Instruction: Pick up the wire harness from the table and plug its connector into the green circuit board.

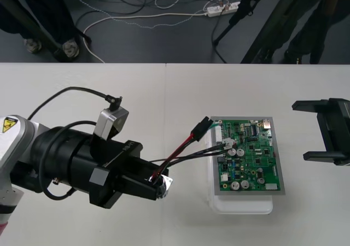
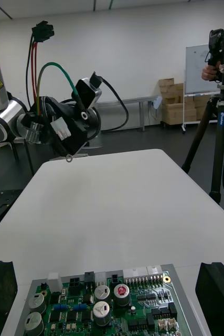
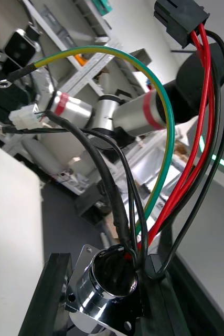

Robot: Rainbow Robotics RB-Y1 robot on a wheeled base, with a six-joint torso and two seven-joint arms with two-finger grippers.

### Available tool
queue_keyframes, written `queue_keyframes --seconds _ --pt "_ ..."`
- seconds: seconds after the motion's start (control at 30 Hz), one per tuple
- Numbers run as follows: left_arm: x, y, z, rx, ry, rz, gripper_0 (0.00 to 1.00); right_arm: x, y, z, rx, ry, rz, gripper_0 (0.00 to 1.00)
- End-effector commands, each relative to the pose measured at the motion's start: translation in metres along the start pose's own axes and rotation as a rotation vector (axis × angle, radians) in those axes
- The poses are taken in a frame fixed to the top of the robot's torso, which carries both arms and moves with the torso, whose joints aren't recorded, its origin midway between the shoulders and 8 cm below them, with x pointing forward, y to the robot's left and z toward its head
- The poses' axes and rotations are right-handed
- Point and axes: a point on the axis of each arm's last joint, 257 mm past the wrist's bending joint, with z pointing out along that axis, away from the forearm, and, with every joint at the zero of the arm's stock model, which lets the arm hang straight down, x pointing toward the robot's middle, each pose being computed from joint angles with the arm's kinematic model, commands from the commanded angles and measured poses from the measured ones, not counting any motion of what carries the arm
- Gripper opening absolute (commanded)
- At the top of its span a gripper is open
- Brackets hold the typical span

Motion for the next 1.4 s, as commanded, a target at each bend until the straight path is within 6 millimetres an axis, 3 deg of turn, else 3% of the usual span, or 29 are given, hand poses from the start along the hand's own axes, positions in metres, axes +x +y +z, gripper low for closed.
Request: queue_keyframes --seconds 0.03,0.3,0.53,0.77,1.07,1.4 --pt "0.011 -0.009 0.02 0.053 -0.01 -0.165 0.0 -0.02 -0.005 -0.001 -0.014 -0.004 -0.005 1.0" --pt "0.029 -0.008 0.039 0.067 -0.004 -0.28 0.0 -0.02 -0.005 -0.001 -0.017 -0.003 0.001 1.0" --pt "0.026 -0.007 0.057 0.061 -0.009 -0.42 0.0 -0.021 -0.004 0.0 -0.019 -0.004 -0.002 1.0" --pt "0.021 -0.01 0.062 0.06 0.019 -0.517 0.0 -0.025 -0.003 0.002 -0.027 -0.015 -0.006 1.0" --pt "0.008 -0.037 0.073 0.104 0.072 -0.57 0.0 -0.025 -0.002 0.003 -0.028 -0.014 0.0 1.0" --pt "0.002 -0.053 0.065 0.142 0.06 -0.568 0.0 -0.027 -0.001 0.004 -0.034 -0.02 0.008 1.0"
